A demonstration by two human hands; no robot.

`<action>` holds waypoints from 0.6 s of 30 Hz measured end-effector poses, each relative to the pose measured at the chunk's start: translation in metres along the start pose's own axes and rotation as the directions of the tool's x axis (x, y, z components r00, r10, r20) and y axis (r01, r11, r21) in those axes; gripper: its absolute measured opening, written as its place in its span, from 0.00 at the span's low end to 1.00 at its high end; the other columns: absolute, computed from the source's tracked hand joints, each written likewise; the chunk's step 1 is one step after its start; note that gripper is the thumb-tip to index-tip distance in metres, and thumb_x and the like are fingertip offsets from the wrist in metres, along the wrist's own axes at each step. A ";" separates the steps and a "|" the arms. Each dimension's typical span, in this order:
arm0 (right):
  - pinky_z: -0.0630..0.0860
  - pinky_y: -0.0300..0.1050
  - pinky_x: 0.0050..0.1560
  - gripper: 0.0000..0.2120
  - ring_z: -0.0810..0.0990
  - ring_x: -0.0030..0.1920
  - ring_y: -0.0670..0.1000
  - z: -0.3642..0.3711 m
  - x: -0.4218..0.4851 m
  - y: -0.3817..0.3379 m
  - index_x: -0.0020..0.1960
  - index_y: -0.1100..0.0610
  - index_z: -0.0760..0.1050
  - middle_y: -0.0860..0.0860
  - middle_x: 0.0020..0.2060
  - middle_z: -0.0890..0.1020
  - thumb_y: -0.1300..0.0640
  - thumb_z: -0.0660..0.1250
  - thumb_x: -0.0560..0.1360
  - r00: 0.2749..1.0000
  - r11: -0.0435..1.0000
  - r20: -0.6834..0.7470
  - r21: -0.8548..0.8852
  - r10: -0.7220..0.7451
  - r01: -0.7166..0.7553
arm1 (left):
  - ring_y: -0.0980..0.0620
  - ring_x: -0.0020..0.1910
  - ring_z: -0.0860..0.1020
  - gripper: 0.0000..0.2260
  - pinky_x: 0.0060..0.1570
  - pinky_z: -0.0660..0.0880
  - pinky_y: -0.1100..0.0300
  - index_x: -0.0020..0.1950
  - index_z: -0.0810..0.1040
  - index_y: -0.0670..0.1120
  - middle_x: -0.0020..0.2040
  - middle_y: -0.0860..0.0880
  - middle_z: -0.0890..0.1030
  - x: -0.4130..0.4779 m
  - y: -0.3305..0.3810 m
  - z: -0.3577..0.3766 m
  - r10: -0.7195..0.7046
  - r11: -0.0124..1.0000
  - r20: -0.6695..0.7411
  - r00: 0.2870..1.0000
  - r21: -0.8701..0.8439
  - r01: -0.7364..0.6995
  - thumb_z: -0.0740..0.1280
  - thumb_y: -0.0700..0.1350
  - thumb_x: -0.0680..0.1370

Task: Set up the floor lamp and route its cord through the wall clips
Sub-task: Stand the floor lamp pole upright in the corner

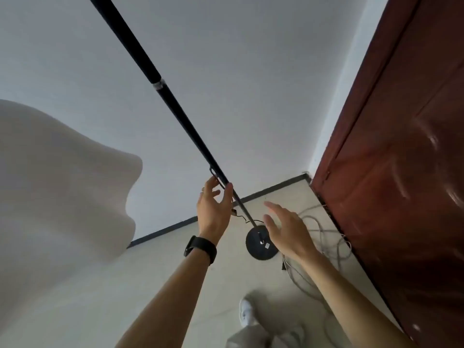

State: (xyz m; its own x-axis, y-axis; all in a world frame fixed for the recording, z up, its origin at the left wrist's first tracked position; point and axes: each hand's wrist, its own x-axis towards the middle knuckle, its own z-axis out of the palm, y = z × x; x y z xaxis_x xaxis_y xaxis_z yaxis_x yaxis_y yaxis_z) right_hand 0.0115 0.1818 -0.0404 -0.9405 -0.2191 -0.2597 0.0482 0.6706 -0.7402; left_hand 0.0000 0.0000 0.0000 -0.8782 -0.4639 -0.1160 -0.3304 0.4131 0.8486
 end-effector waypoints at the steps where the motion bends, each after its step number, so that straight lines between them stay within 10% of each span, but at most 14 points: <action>1: 0.65 0.51 0.73 0.23 0.69 0.75 0.55 -0.001 0.013 -0.004 0.78 0.47 0.65 0.48 0.74 0.74 0.46 0.57 0.83 0.999 0.999 0.015 0.024 -0.032 0.031 | 0.54 0.59 0.80 0.18 0.54 0.77 0.60 0.67 0.76 0.51 0.59 0.55 0.81 0.004 0.004 0.001 0.001 0.999 -0.013 1.000 -0.041 -0.001 0.67 0.56 0.80; 6: 0.61 0.49 0.76 0.27 0.65 0.77 0.51 -0.001 0.070 -0.033 0.80 0.45 0.59 0.48 0.78 0.67 0.51 0.60 0.83 0.972 0.994 0.216 0.068 -0.097 0.084 | 0.66 0.41 0.78 0.12 0.41 0.70 0.80 0.60 0.82 0.51 0.44 0.58 0.83 0.024 0.021 0.008 -0.015 1.000 0.021 1.000 0.015 0.015 0.65 0.53 0.81; 11: 0.72 0.53 0.70 0.26 0.76 0.68 0.53 0.010 0.117 -0.039 0.78 0.44 0.62 0.51 0.74 0.71 0.52 0.62 0.80 0.944 0.995 0.314 0.023 -0.097 0.095 | 0.64 0.32 0.78 0.07 0.33 0.70 0.74 0.47 0.85 0.51 0.39 0.54 0.85 0.051 0.026 0.004 -0.035 0.999 0.092 0.995 -0.003 0.035 0.68 0.49 0.79; 14: 0.76 0.50 0.53 0.10 0.79 0.56 0.54 0.011 0.137 -0.035 0.58 0.47 0.76 0.49 0.55 0.81 0.49 0.59 0.81 0.961 0.984 0.249 -0.094 -0.124 0.151 | 0.63 0.37 0.79 0.05 0.37 0.72 0.73 0.44 0.84 0.57 0.40 0.53 0.86 0.065 0.026 -0.004 -0.038 0.997 0.128 0.991 -0.060 0.045 0.69 0.52 0.78; 18: 0.74 0.50 0.40 0.16 0.76 0.46 0.56 0.001 0.144 0.004 0.44 0.53 0.74 0.49 0.36 0.80 0.43 0.56 0.81 0.993 0.970 0.098 -0.223 -0.072 0.093 | 0.67 0.44 0.80 0.11 0.41 0.71 0.76 0.52 0.84 0.53 0.44 0.56 0.86 0.079 0.016 0.001 -0.063 0.990 0.100 0.993 -0.119 0.075 0.66 0.57 0.80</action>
State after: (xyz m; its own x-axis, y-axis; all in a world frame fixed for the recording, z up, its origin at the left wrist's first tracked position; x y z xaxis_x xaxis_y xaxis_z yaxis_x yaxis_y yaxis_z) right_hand -0.1236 0.1520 -0.0810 -0.9042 -0.3352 -0.2646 -0.1157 0.7887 -0.6038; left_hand -0.0750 -0.0292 0.0035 -0.8859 -0.4082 -0.2203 -0.3514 0.2807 0.8931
